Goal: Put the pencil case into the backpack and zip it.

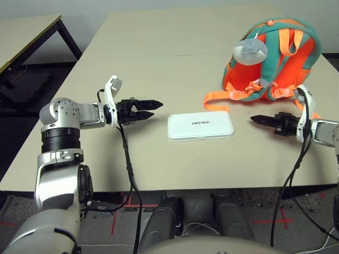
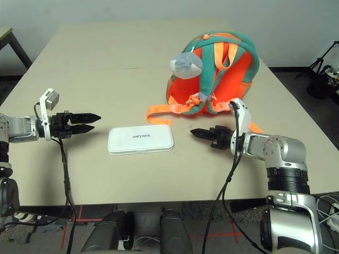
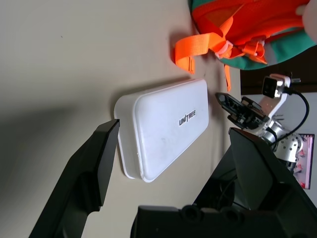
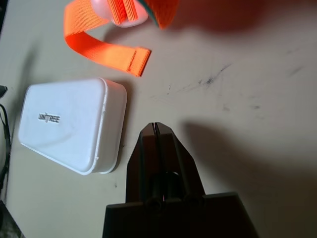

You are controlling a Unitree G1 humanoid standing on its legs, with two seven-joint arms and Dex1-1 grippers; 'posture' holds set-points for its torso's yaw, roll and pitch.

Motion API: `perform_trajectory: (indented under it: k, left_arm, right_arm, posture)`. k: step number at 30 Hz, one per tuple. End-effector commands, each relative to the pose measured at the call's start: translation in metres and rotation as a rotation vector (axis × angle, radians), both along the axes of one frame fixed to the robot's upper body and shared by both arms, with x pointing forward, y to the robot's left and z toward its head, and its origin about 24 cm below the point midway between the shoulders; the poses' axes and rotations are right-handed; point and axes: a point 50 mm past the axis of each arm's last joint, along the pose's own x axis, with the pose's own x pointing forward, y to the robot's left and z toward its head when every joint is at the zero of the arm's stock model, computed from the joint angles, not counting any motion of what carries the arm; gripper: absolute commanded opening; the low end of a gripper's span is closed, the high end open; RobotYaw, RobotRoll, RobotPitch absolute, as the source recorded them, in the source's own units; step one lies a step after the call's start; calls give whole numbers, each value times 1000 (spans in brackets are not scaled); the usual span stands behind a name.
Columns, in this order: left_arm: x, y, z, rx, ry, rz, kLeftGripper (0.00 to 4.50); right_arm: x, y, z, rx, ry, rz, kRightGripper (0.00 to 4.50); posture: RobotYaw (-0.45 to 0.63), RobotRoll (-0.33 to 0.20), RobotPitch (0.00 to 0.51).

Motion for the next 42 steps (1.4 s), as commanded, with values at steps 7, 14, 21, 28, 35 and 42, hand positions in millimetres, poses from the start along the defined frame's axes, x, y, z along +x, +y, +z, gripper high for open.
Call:
perform_trajectory:
  k: [7, 14, 21, 28, 35, 42]
  left_arm:
    - [1, -3, -11, 42, 32, -28, 4500]
    - [0, -7, -20, 36, 82, -52, 4500]
    - [1, -10, -31, 14, 143, -52, 4500]
    - [0, -11, -37, 27, 183, -66, 4500]
    - [1, -17, -45, 37, 216, -85, 4500]
    - [1, -28, -47, -4, 261, -118, 4500]
  right_arm:
    - [7, 16, -8, -24, 10, 53, 27]
    - [8, 21, -9, -28, 13, 69, 27]
    - [10, 22, -8, -35, 11, 75, 27]
    - [11, 24, -7, -38, 7, 83, 27]
    - [10, 28, -8, -39, 14, 97, 27]
    - [5, 27, -10, -48, 36, 107, 27]
  posture:
    - [-26, 0, 121]
    - [-35, 0, 123]
    - [-40, 0, 124]
    - [-50, 0, 134]
    - [-54, 0, 142]
    - [-60, 0, 145]
